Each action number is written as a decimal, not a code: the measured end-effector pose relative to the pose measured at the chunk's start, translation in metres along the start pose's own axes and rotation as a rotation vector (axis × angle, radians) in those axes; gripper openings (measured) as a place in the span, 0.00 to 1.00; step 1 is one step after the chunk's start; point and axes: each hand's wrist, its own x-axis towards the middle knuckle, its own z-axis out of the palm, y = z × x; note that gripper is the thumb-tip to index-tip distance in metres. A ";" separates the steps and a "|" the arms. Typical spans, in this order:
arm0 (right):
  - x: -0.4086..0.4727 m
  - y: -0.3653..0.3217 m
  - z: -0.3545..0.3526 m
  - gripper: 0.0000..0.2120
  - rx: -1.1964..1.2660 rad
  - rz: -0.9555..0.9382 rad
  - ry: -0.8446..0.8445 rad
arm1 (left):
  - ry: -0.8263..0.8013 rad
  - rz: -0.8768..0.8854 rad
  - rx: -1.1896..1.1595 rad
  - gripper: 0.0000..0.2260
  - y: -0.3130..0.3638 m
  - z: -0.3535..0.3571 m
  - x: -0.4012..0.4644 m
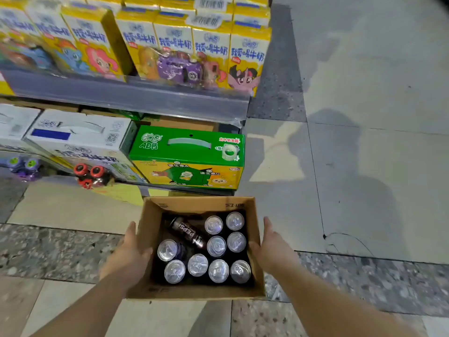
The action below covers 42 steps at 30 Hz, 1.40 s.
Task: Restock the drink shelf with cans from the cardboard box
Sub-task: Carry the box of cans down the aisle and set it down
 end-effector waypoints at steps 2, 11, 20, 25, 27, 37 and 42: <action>0.006 0.001 0.006 0.37 0.003 -0.002 -0.048 | -0.033 -0.018 0.009 0.36 -0.002 0.006 0.005; 0.021 0.007 0.029 0.29 0.043 -0.004 0.000 | -0.159 -0.154 0.062 0.19 -0.021 0.011 0.033; -0.023 0.017 -0.034 0.20 0.067 -0.051 0.066 | -0.169 -0.056 -0.017 0.04 0.027 -0.044 -0.011; -0.080 0.027 -0.105 0.18 0.059 -0.059 0.106 | -0.215 0.009 0.031 0.11 0.059 -0.092 -0.061; -0.106 0.031 -0.139 0.20 0.033 -0.042 0.123 | -0.236 0.038 0.046 0.10 0.078 -0.119 -0.085; -0.244 0.058 -0.327 0.24 0.043 0.102 0.270 | -0.274 0.271 0.118 0.07 0.216 -0.273 -0.210; -0.261 0.096 -0.411 0.22 0.090 0.154 0.346 | -0.302 0.319 0.161 0.09 0.313 -0.318 -0.247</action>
